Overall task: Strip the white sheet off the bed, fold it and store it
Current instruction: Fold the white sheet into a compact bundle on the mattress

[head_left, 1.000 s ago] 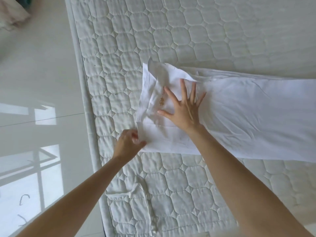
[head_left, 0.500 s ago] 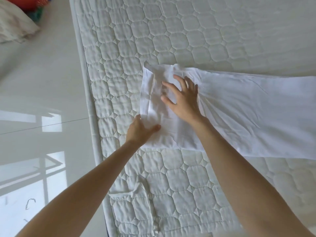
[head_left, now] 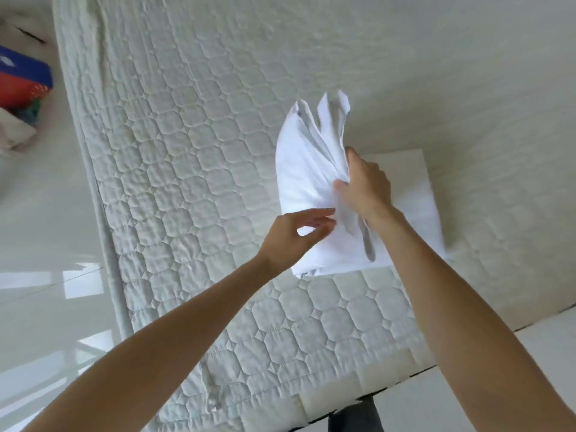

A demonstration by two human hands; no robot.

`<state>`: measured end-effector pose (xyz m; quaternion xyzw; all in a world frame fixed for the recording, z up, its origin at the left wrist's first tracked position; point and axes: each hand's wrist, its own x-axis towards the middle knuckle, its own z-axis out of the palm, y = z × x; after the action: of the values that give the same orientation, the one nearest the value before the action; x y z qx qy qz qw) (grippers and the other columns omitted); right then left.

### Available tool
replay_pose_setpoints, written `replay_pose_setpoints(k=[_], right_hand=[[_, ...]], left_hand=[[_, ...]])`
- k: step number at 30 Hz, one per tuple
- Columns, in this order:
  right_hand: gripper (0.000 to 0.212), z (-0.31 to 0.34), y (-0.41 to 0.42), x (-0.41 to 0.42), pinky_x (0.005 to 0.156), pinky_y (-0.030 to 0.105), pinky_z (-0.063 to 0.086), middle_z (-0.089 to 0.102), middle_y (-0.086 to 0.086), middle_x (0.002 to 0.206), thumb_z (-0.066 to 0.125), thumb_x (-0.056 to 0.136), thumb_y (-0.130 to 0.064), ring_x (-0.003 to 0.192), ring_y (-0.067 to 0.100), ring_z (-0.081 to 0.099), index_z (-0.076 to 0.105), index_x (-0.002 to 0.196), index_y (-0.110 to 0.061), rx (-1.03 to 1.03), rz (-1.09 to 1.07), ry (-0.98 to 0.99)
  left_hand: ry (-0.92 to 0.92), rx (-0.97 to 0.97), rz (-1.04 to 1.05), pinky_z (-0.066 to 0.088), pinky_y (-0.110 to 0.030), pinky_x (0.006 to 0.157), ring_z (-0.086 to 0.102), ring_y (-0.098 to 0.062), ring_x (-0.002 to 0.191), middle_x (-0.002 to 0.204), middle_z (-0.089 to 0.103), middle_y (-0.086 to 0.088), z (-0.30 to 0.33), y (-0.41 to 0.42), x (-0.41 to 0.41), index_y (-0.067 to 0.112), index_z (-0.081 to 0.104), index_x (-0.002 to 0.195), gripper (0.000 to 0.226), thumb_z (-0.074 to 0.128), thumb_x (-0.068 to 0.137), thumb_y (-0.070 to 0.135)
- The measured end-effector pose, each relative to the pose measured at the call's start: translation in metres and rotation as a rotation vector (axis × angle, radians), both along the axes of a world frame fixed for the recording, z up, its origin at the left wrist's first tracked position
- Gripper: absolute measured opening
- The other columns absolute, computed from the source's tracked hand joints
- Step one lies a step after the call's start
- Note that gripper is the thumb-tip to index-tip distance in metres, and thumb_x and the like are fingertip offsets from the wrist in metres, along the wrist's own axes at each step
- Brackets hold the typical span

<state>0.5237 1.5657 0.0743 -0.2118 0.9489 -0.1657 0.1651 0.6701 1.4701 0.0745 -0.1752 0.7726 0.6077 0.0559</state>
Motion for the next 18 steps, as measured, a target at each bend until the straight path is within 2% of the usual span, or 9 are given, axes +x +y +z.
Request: replay_pose_setpoints(k=[3,5,6,8,10,12,15,18], right_hand=[[0.057,-0.012,0.088,-0.045,0.073,0.034,0.034,0.063,0.015,0.102,0.049,0.087,-0.014,0.097,0.038,0.056,0.030,0.139,-0.025,0.058,-0.047,0.038],[0.063,-0.028,0.133,-0.065,0.077,0.036,0.038,0.064,0.016,0.103,0.048,0.090,-0.013,0.096,0.038,0.057,0.023,0.144,-0.030,0.090,-0.080,0.073],[0.063,-0.038,0.152,-0.074,0.080,0.038,0.040,0.064,0.017,0.106,0.049,0.091,-0.014,0.097,0.039,0.057,0.021,0.146,-0.029,0.110,-0.103,0.071],[0.064,-0.067,0.185,-0.094,0.080,0.039,0.041,0.063,0.019,0.111,0.050,0.093,-0.020,0.100,0.039,0.057,0.016,0.147,-0.024,0.151,-0.148,0.008],[0.072,-0.095,0.208,-0.106,0.074,0.036,0.041,0.063,0.020,0.111,0.051,0.093,-0.029,0.097,0.039,0.058,0.006,0.149,-0.022,0.151,-0.206,-0.105],[0.086,-0.117,0.217,-0.109,0.076,0.037,0.041,0.058,0.019,0.120,0.054,0.090,-0.042,0.102,0.038,0.058,-0.003,0.149,-0.019,0.083,-0.244,-0.156],[0.103,-0.132,0.211,-0.107,0.090,0.045,0.039,0.042,0.017,0.138,0.060,0.081,-0.055,0.116,0.037,0.050,-0.006,0.149,-0.017,-0.008,-0.161,-0.161],[0.095,-0.132,0.189,-0.101,0.087,0.045,0.041,0.045,0.017,0.128,0.063,0.084,-0.040,0.104,0.036,0.053,-0.005,0.149,-0.025,-0.041,0.027,0.000]], left_hand=[[0.043,-0.266,0.097,0.044,-0.026,0.092,0.057,-0.010,0.106,0.121,0.059,0.005,-0.019,0.023,-0.038,0.027,0.048,0.132,0.051,0.065,0.085,0.026],[-0.037,-0.495,0.049,0.042,-0.034,0.097,0.046,-0.020,0.120,0.137,0.044,-0.004,-0.045,0.029,-0.056,0.031,0.033,0.141,0.070,0.068,0.082,0.030],[-0.119,-0.550,0.020,0.041,-0.040,0.100,0.041,-0.026,0.126,0.143,0.036,-0.008,-0.060,0.033,-0.063,0.033,0.026,0.144,0.078,0.070,0.080,0.034],[-0.317,-0.502,0.015,0.037,-0.047,0.104,0.035,-0.034,0.131,0.150,0.020,-0.016,-0.089,0.047,-0.076,0.040,0.014,0.145,0.092,0.072,0.074,0.043],[-0.443,-0.404,0.031,0.035,-0.045,0.102,0.035,-0.035,0.131,0.151,0.015,-0.019,-0.115,0.063,-0.085,0.042,0.005,0.145,0.102,0.074,0.070,0.048],[-0.446,-0.338,0.073,0.037,-0.041,0.097,0.035,-0.035,0.130,0.147,0.024,-0.019,-0.132,0.074,-0.090,0.041,0.002,0.146,0.106,0.076,0.070,0.045],[-0.438,-0.279,0.157,0.037,-0.042,0.097,0.034,-0.035,0.131,0.143,0.032,-0.020,-0.143,0.083,-0.094,0.043,-0.001,0.145,0.108,0.076,0.070,0.043],[-0.416,-0.342,0.220,0.034,-0.046,0.101,0.030,-0.035,0.133,0.147,0.023,-0.016,-0.144,0.083,-0.088,0.046,0.002,0.144,0.108,0.075,0.066,0.053]])
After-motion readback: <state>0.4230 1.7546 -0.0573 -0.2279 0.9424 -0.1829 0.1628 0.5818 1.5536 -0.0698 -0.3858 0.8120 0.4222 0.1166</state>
